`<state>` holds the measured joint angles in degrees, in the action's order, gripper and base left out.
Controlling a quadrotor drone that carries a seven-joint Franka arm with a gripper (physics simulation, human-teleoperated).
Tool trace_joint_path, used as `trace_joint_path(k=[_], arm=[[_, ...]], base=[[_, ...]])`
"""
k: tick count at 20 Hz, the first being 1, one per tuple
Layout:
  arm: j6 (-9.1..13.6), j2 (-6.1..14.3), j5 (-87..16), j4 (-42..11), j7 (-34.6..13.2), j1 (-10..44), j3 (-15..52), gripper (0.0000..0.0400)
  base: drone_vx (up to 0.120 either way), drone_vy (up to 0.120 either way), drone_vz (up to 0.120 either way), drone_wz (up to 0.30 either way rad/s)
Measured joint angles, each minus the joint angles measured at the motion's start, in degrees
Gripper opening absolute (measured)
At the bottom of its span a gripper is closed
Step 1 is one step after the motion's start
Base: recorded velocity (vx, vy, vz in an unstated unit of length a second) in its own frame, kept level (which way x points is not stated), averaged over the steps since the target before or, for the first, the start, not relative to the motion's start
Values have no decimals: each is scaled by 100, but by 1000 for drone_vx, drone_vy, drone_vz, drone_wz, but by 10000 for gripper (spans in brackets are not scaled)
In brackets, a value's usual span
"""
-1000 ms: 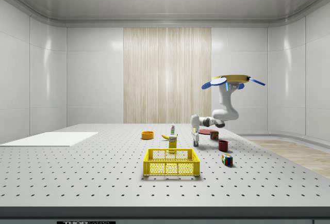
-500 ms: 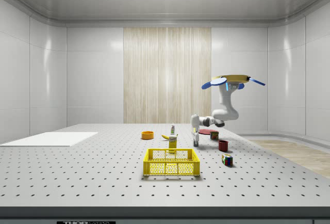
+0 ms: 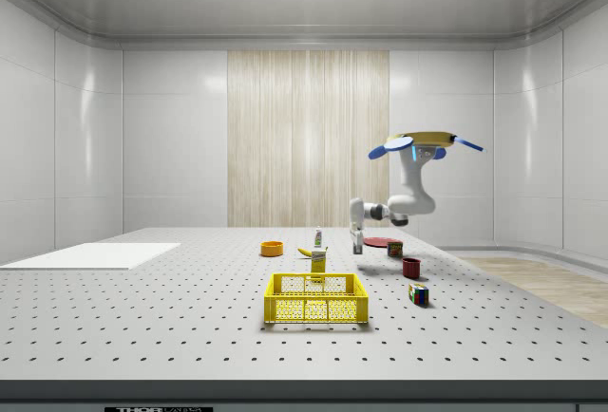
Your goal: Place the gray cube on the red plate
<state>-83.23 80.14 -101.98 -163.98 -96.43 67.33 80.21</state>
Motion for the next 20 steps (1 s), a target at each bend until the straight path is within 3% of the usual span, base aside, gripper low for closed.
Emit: trace_joint_path(k=[4, 11, 20], arm=[[-27, 64, 134, -6, -25, 23, 122, 250], [-125, 188, 248, -6, -50, 49, 204, 250], [-264, 342, 324, -2, -71, 72, 240, 250]], base=[[120, -120, 100, 0], [109, -120, 0, 0], [-116, -120, 0, 0]])
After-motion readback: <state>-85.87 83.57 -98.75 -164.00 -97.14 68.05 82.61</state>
